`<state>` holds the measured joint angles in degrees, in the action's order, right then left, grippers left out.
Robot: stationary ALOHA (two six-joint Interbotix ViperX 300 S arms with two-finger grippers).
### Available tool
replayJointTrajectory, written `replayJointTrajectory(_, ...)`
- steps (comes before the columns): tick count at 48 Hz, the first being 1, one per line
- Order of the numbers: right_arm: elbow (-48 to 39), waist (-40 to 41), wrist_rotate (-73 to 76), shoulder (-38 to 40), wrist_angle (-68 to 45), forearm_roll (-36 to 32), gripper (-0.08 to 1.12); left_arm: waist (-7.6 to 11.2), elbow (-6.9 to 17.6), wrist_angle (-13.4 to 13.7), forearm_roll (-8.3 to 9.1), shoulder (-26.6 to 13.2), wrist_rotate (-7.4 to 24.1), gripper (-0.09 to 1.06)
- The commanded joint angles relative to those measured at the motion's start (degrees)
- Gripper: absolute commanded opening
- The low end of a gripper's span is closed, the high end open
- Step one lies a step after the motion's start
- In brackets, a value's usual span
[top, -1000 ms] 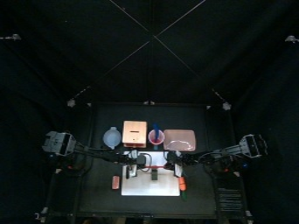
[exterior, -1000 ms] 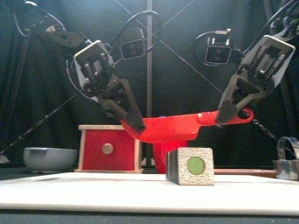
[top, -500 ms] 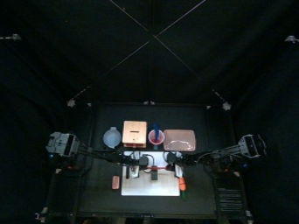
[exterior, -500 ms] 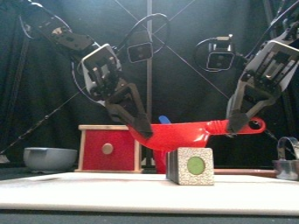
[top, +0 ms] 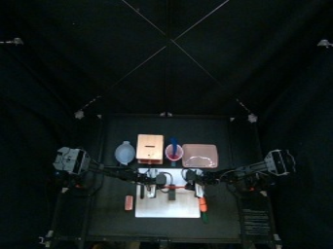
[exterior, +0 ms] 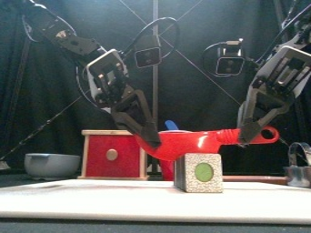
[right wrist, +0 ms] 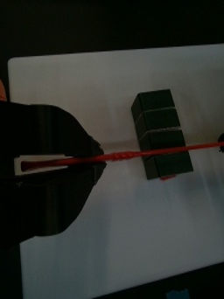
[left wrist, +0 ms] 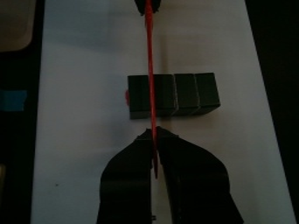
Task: Place sushi on board then cut the sushi with the knife then place the pieces on the plate
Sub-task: Cut the sushi into 4 pieces
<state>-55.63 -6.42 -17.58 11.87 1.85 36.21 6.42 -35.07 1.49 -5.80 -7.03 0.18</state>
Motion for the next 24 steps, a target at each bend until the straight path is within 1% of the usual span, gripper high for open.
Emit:
replayJointTrajectory(1,0.4,0.1,0.1,-0.1,-0.1,0.1,0.33,0.09,1.5,-0.2,-0.09,0.4,-0.1,0.44)
replayJointTrajectory(13,0.8,0.1,0.1,-2.7,-0.1,0.1,0.33,-0.18,1.1,-0.1,-0.18,-1.0,-0.1,0.44)
replayJointTrajectory(24,0.8,0.1,0.2,-4.3,-0.1,0.4,0.33,-0.35,1.4,1.1,-0.26,-3.3,-0.1,0.44)
